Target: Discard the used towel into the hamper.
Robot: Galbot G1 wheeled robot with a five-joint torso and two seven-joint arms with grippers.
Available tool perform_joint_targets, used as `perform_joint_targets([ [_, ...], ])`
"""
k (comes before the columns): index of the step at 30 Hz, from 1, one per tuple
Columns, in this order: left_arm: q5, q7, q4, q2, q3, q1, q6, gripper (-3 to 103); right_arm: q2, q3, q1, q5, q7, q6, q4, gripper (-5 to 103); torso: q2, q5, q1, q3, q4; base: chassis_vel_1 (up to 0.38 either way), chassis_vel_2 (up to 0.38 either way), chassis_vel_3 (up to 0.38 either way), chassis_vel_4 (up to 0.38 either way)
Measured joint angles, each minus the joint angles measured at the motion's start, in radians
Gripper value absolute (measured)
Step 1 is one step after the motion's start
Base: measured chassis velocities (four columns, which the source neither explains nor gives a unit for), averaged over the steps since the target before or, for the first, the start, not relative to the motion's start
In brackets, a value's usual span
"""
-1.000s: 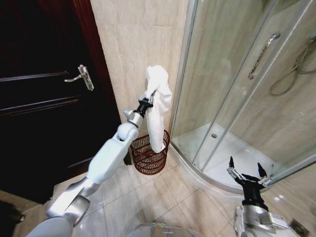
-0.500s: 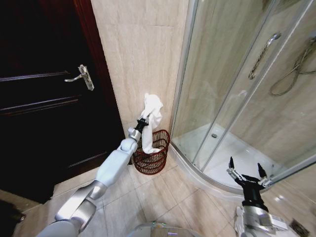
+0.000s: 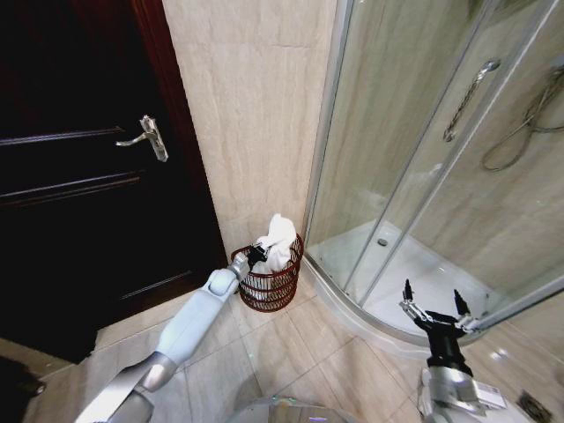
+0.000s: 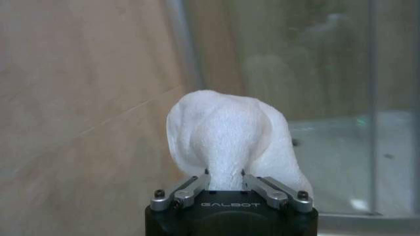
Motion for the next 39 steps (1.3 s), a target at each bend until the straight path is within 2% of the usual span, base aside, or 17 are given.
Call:
perform_joint_targets([
  [2, 0.030, 0.055, 0.064, -0.022, 0.021, -0.050, -0.009, 7, 0.000, 0.001, -0.003, -0.001, 0.000, 0.007, -0.013, 100, 0.000, 0.0001, 0.000, 0.000, -0.0004, 0.000, 0.000, 0.000, 0.000],
  [8, 0.063, 0.072, 0.197, -0.065, 0.077, -0.138, -0.007, 7, 0.000, 0.017, -0.004, 0.009, 0.004, 0.012, -0.028, 100, 0.000, 0.0000, 0.000, 0.000, -0.0006, 0.000, 0.000, 0.000, 0.000],
  [11, 0.112, 0.117, 0.203, -0.065, 0.098, -0.173, 0.095, 7, 0.000, 0.025, -0.004, 0.023, 0.006, 0.012, -0.039, 100, 0.000, 0.0000, 0.000, 0.000, -0.0004, 0.000, 0.000, 0.000, 0.000],
  [12, 0.112, 0.117, 0.203, -0.065, 0.098, -0.173, 0.095, 7, 0.000, 0.025, -0.004, 0.023, 0.006, 0.012, -0.039, 100, 0.000, 0.0000, 0.000, 0.000, -0.0004, 0.000, 0.000, 0.000, 0.000],
  [13, 0.124, 0.125, 0.192, -0.061, 0.105, -0.180, 0.141, 6, 0.000, 0.026, -0.003, 0.027, 0.007, 0.013, -0.046, 100, 0.000, 0.0000, 0.000, 0.000, -0.0002, 0.000, 0.000, 0.000, 0.000],
  [15, 0.142, 0.135, 0.188, -0.059, 0.111, -0.192, 0.181, 15, 0.000, 0.026, -0.002, 0.030, 0.007, 0.018, -0.059, 100, 0.000, 0.0000, 0.000, 0.000, -0.0001, 0.000, 0.000, 0.000, 0.000],
  [16, 0.142, 0.135, 0.188, -0.059, 0.111, -0.192, 0.181, 15, 0.000, 0.026, -0.002, 0.030, 0.007, 0.018, -0.059, 100, 0.000, 0.0000, 0.000, 0.000, -0.0001, 0.000, 0.000, 0.000, 0.000],
  [21, 0.152, 0.140, 0.187, -0.059, 0.122, -0.214, 0.208, 32, 0.000, 0.022, -0.002, 0.034, 0.007, 0.026, -0.079, 100, 0.000, 0.0000, 0.000, 0.000, -0.0002, 0.000, 0.000, 0.000, 0.000],
  [23, 0.149, 0.140, 0.178, -0.059, 0.125, -0.221, 0.223, 43, 0.000, 0.022, -0.001, 0.037, 0.007, 0.027, -0.082, 100, 0.000, 0.0000, 0.000, 0.000, -0.0003, 0.000, 0.000, 0.000, 0.000],
  [24, 0.147, 0.140, 0.175, -0.059, 0.125, -0.223, 0.226, 48, 0.000, 0.023, -0.001, 0.041, 0.007, 0.027, -0.082, 100, 0.000, 0.0000, 0.000, 0.000, -0.0002, 0.000, 0.000, 0.000, 0.000],
  [25, 0.147, 0.140, 0.175, -0.059, 0.125, -0.223, 0.226, 48, 0.000, 0.023, -0.001, 0.041, 0.007, 0.027, -0.082, 100, 0.000, 0.0000, 0.000, 0.000, -0.0002, 0.000, 0.000, 0.000, 0.000],
  [28, 0.141, 0.135, 0.168, -0.060, 0.122, -0.224, 0.229, 64, 0.000, 0.029, 0.000, 0.053, 0.007, 0.026, -0.080, 100, 0.000, 0.0000, 0.000, 0.000, -0.0002, 0.000, 0.000, 0.000, 0.000],
  [30, 0.140, 0.133, 0.164, -0.060, 0.121, -0.223, 0.230, 64, 0.000, 0.031, 0.000, 0.056, 0.007, 0.026, -0.080, 100, 0.000, 0.0000, 0.000, 0.000, -0.0002, 0.000, 0.000, 0.000, 0.000],
  [34, 0.134, 0.129, 0.147, -0.059, 0.119, -0.210, 0.234, 85, 0.000, 0.036, -0.001, 0.067, 0.008, 0.025, -0.077, 100, 0.000, -0.0001, 0.000, 0.000, -0.0003, 0.000, 0.000, 0.000, 0.000],
  [36, 0.132, 0.125, 0.143, -0.059, 0.117, -0.207, 0.234, 85, 0.000, 0.037, -0.001, 0.068, 0.008, 0.025, -0.076, 100, 0.000, 0.0000, 0.000, 0.000, -0.0003, 0.000, 0.000, 0.000, 0.000],
  [37, 0.124, 0.110, 0.139, -0.060, 0.114, -0.200, 0.231, 96, 0.000, 0.037, -0.002, 0.070, 0.009, 0.024, -0.074, 100, 0.000, -0.0001, 0.000, 0.000, -0.0003, 0.000, 0.000, 0.000, 0.000],
  [39, 0.114, 0.095, 0.134, -0.060, 0.110, -0.193, 0.223, 98, 0.000, 0.037, -0.002, 0.072, 0.009, 0.023, -0.071, 100, 0.000, -0.0001, 0.000, 0.000, -0.0003, 0.000, 0.000, 0.000, 0.000],
])
